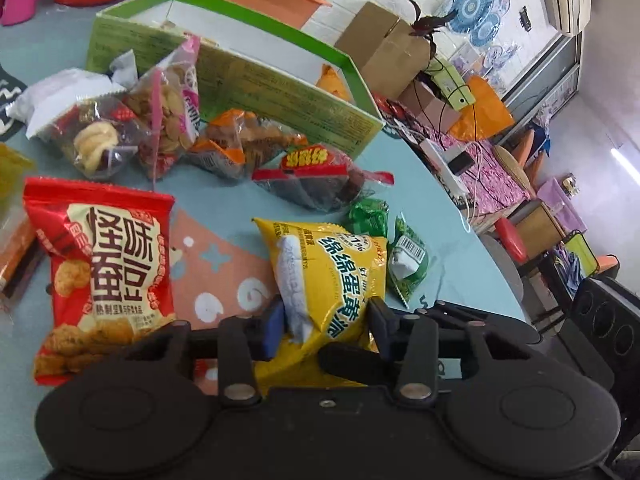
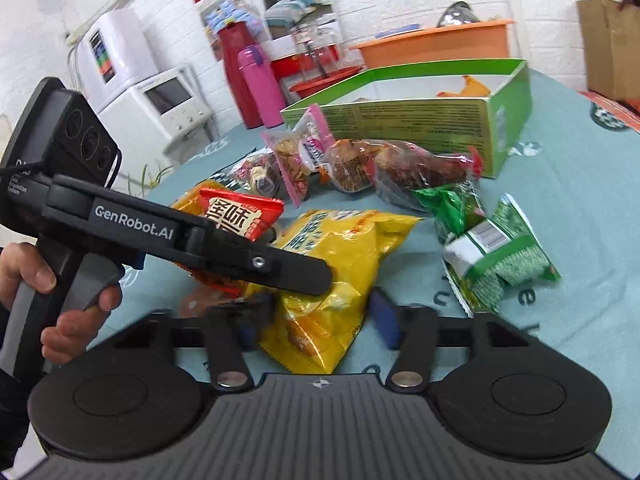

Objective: Organize snacks
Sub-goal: 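Grasp the yellow chip bag with the left tool and lift, then place the yellow chip bag into the green box and open left tool, then grasp the red cracker bag with the left tool and lift, then drop the red cracker bag into the green box and open left tool, then grasp the yellow bread packet with the left tool while the right tool grasps a small wrapped stick snack, then lower both held snacks into the green box and open both tools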

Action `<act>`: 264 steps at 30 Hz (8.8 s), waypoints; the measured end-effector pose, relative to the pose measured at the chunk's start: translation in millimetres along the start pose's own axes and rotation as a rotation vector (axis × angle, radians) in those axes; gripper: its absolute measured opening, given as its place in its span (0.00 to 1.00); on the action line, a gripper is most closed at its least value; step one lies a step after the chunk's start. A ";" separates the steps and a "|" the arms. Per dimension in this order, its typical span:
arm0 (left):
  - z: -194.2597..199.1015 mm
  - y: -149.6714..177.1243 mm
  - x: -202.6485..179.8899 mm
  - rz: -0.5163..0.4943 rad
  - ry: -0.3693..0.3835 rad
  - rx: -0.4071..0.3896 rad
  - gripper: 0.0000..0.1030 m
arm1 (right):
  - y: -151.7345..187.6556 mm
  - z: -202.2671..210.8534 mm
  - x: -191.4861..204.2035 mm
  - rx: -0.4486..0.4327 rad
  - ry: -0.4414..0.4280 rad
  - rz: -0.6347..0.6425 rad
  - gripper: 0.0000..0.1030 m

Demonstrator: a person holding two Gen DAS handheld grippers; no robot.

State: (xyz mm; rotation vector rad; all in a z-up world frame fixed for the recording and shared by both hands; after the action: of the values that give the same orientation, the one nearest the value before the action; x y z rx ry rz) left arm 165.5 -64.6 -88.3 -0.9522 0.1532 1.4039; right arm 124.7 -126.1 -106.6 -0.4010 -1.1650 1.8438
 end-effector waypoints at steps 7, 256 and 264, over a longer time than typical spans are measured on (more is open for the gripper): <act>28.0 -41.1 -38.0 -0.053 0.046 -0.141 0.57 | -46.0 20.3 -0.2 -0.117 0.023 0.097 0.69; -10.8 -224.8 38.1 -0.015 -0.186 -0.427 1.00 | -158.4 -66.5 -173.1 -0.152 0.416 0.113 1.00; 17.9 -208.3 12.2 0.010 -0.130 -0.436 1.00 | -159.5 -27.6 -152.0 -0.207 0.388 0.118 1.00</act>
State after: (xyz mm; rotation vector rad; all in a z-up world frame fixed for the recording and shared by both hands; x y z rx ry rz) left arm 342.5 -18.2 13.6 -1.2106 -0.2563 1.5351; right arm 308.1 -209.2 -13.0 -0.9196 -1.0792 1.6499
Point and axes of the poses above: each gripper's, at about its wrist camera, not at the fingertips, and z roughly against the way its jaws point, x to its left, y to its underside, the point moved 10 cm from there along -z, roughly the way its jaws point, and after that the axes turned 12 degrees about z, right-handed, at the moved point
